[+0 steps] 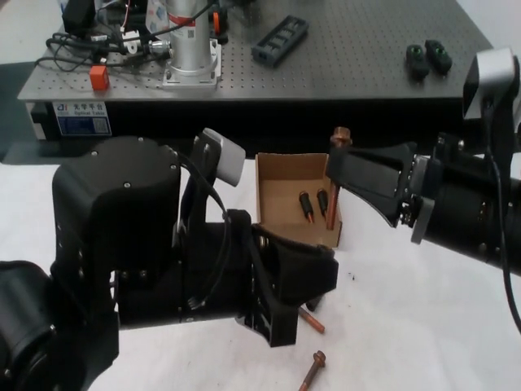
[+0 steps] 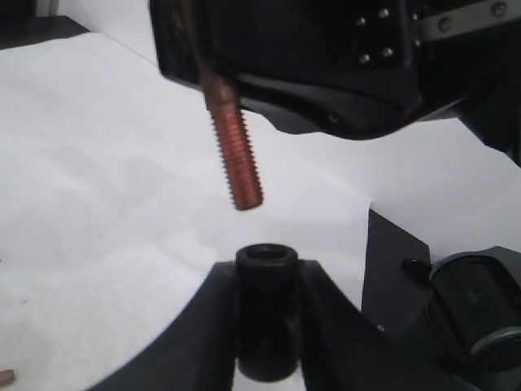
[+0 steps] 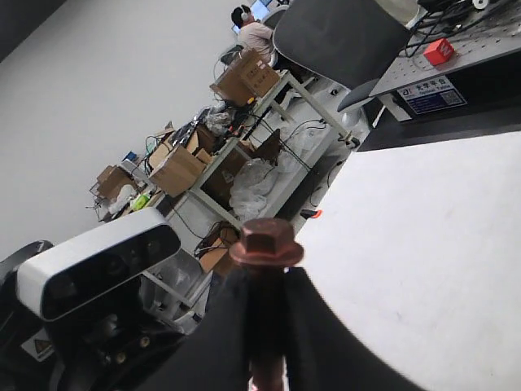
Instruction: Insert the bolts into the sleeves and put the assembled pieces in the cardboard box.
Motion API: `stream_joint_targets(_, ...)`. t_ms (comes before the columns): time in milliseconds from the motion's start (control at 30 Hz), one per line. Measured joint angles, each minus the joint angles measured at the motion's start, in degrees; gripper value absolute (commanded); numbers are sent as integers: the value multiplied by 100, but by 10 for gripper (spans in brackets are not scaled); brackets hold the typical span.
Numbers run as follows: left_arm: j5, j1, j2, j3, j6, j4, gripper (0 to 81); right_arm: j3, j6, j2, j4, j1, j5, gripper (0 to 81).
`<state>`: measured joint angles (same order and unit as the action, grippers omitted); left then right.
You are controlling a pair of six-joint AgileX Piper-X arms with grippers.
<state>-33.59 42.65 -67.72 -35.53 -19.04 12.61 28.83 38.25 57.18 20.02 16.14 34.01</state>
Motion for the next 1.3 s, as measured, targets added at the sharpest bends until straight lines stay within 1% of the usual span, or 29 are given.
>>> stream_joint_targets(233,33,0,0,0,0,155,6,0,120,0,-16,0,314,62)
stream_joint_targets(367,33,0,0,0,0,259,6,0,137,0,-56,0,363,62)
stream_joint_targets(500,-2,4,0,18,-10,257,6,0,137,0,-86,114,396,62)
stream_joint_targets(700,308,48,0,14,-11,234,6,0,137,0,-201,207,292,61)
stream_joint_targets(767,359,57,0,14,-11,234,6,0,137,0,-232,212,260,41)
stream_joint_targets(800,402,55,0,14,-11,234,6,0,137,0,-231,212,243,13)
stream_joint_targets(833,433,67,0,14,-11,234,6,0,137,0,-231,212,224,29)
stream_joint_targets(867,512,63,0,14,-11,268,6,0,137,0,-231,212,199,85)
stream_joint_targets(933,627,50,0,14,-11,347,6,0,137,0,-242,212,156,234)
stream_joint_targets(1000,717,41,0,14,-11,449,6,0,137,0,-244,212,178,338)
stream_joint_targets(1033,803,41,0,14,-11,474,6,0,137,0,-268,229,305,345)
stream_joint_targets(1133,1001,41,0,14,170,555,6,0,89,0,-247,262,562,319)
stream_joint_targets(1167,1315,41,0,14,236,649,6,0,79,-35,-230,262,583,317)
stream_joint_targets(1200,1346,41,0,14,236,658,6,0,17,-83,-230,228,603,318)
stream_joint_targets(1300,1851,-4,0,14,257,724,6,0,3,-381,-350,-1,706,318)
